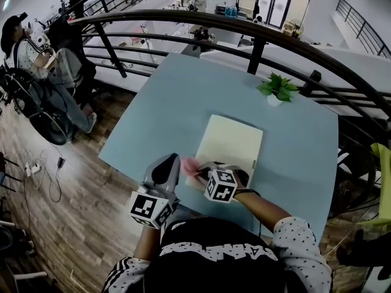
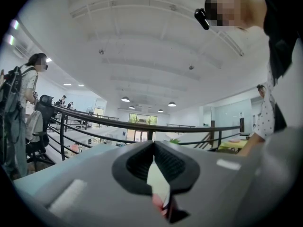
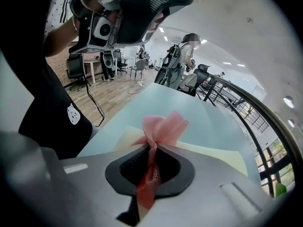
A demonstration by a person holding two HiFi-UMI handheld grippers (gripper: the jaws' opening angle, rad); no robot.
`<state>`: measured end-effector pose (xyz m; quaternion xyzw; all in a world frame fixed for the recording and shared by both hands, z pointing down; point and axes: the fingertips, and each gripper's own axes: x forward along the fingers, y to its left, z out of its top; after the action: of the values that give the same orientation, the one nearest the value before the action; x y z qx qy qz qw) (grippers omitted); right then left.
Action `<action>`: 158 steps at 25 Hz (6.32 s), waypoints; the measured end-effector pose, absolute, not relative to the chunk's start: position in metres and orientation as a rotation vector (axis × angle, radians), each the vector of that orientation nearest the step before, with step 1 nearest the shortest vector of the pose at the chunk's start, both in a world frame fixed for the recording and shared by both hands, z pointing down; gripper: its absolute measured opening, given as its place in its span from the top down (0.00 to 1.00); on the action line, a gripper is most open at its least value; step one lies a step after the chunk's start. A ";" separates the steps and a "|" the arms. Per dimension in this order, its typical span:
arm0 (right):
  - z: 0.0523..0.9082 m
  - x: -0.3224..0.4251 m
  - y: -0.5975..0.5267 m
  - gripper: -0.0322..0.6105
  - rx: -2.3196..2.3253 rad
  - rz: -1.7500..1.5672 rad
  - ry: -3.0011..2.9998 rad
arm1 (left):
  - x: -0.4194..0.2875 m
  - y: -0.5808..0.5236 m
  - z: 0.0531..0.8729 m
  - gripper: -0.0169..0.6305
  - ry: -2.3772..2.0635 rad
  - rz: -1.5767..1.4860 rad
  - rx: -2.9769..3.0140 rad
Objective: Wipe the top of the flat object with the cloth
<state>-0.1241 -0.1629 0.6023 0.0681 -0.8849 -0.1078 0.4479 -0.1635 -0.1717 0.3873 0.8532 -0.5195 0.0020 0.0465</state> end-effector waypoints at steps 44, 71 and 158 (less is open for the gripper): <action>0.575 0.004 -0.378 0.92 0.859 -0.162 -2.117 | -0.215 -0.159 0.387 0.97 -1.768 0.028 2.487; 0.607 -0.016 -0.351 0.94 0.646 -0.378 -1.962 | -0.218 -0.170 0.394 0.97 -1.749 0.029 2.480; 0.569 -0.065 -0.149 0.92 0.351 -0.267 -2.388 | -0.144 -0.161 0.395 0.97 -1.570 0.017 2.581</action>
<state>-0.0654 -0.1495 0.5693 0.1355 -0.9215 -0.1032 0.3490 -0.1436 -0.1610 0.3951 0.8528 -0.5187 0.0056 0.0605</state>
